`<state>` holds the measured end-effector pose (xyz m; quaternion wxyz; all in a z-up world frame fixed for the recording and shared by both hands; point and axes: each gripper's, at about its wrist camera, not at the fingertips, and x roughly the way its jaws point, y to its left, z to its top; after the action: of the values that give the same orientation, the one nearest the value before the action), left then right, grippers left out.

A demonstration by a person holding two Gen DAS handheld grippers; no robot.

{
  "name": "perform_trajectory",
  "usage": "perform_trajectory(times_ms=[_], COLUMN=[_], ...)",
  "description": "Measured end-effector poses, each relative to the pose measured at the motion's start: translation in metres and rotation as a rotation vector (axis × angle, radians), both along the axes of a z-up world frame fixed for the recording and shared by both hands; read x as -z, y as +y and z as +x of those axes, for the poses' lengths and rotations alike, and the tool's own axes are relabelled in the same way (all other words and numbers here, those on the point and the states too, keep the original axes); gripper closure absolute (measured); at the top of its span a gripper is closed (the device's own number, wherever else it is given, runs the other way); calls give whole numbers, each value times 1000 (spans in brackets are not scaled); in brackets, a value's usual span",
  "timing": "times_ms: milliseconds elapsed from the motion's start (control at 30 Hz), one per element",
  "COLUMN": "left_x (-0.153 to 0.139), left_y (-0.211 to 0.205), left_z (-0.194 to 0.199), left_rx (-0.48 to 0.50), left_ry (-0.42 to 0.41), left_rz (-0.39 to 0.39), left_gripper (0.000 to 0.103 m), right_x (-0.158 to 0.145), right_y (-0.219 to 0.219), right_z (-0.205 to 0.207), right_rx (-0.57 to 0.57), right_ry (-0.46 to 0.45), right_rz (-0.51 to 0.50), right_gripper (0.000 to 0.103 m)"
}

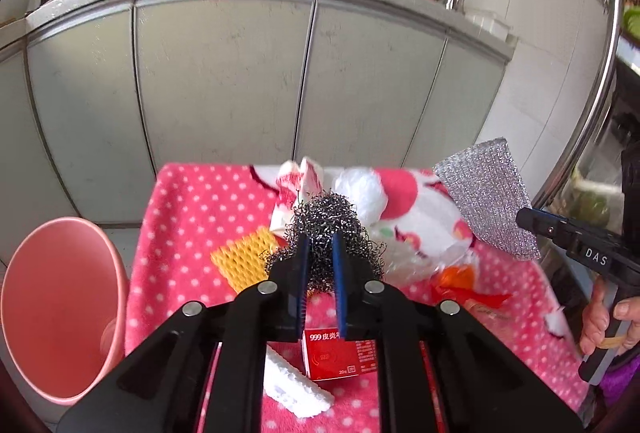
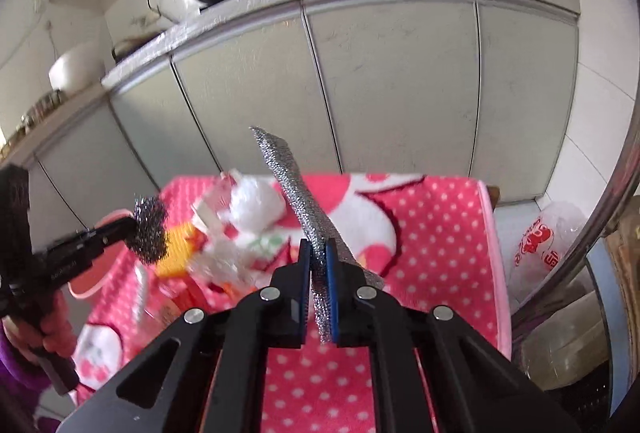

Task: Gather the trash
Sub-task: 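Carry the steel wool in the left tool while the right tool carries the mesh scrubber to the bucket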

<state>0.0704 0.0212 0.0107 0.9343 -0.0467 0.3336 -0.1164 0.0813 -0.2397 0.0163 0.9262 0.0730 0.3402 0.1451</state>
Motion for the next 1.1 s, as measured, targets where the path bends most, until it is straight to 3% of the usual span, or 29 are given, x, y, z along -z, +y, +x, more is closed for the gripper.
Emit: perform_trajectory(times_ms=[233,567,767,1100], left_x=[-29,-41,-29,21], left_y=[25,101,151,217], left_z=[-21,-50,-64,-66], left_rx=[-49,-221,-346,-504], left_ry=[-81,-121,-103,3], left_rz=[-25,-46,-28,-20], left_gripper=[93,93,93,93], right_x=[-38,-64,-53,5], right_y=[32,146,230,336], right_z=[-7,0,6,25], right_rx=[-65,-278,-395,-490], right_ry=[-52,-16,41,206], right_rz=[52,108,85,40], right_gripper=[96,96,96,96])
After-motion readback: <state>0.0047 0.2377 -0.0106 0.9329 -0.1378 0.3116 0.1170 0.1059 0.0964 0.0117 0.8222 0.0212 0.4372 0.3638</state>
